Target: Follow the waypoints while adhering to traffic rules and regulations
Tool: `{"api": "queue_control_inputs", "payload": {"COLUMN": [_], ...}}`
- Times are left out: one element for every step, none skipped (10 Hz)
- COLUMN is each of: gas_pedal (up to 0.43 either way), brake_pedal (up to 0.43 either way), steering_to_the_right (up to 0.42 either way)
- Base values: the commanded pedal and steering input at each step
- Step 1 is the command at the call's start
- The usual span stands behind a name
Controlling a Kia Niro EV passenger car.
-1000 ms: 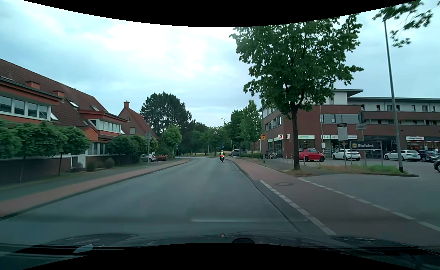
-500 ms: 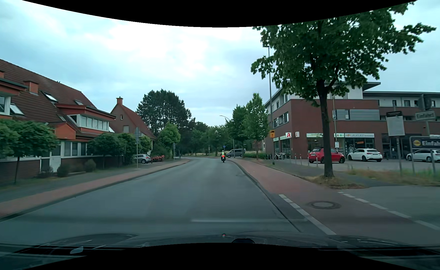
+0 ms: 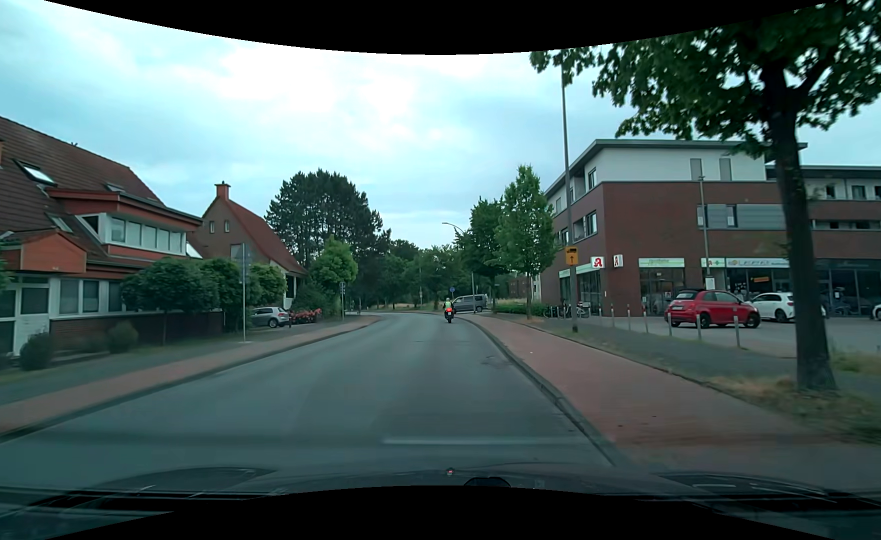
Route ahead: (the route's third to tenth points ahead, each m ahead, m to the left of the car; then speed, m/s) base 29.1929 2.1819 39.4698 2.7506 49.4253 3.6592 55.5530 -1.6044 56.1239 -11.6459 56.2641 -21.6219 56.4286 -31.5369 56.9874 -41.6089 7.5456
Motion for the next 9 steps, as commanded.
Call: {"api": "queue_control_inputs", "payload": {"gas_pedal": [0.150,0.150,0.150,0.150,0.150,0.150,0.150,0.138,0.138], "brake_pedal": [0.000,0.000,0.000,0.000,0.000,0.000,0.000,0.000,0.000], "steering_to_the_right": [-0.012,-0.012,-0.012,-0.012,-0.012,-0.012,-0.012,-0.012,-0.011]}}
